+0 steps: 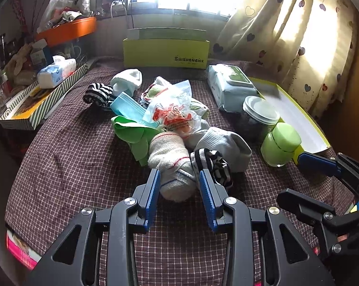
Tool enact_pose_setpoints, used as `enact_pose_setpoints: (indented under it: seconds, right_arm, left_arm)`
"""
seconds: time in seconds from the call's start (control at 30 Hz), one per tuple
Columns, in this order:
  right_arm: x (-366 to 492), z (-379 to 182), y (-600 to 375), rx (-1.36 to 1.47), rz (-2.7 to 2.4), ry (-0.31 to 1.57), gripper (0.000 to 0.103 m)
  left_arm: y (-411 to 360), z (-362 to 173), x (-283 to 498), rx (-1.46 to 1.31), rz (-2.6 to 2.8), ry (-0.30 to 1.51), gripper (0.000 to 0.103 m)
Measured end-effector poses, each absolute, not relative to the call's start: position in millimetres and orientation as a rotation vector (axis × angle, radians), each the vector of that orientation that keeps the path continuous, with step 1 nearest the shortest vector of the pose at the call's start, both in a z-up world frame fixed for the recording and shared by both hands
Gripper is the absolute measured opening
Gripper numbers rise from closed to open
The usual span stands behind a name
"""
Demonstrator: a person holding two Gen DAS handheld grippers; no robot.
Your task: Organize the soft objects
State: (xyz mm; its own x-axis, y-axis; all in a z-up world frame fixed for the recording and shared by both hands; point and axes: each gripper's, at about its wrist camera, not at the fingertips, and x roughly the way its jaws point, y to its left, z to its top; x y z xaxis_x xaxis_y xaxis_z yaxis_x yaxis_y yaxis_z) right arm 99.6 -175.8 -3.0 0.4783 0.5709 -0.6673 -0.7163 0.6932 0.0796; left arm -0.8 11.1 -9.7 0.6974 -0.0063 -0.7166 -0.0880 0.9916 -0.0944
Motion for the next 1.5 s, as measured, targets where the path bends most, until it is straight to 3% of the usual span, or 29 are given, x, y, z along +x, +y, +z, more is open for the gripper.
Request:
enact_pose_setpoints:
  seconds: [1.5]
  right_arm:
    - [98.1, -3.6, -164.0, -0.262, 0.787, 0.732, 0.07]
  left_arm:
    - [17.2, -6.6, -3.5, -0.139, 0.029, 0.775, 0.036]
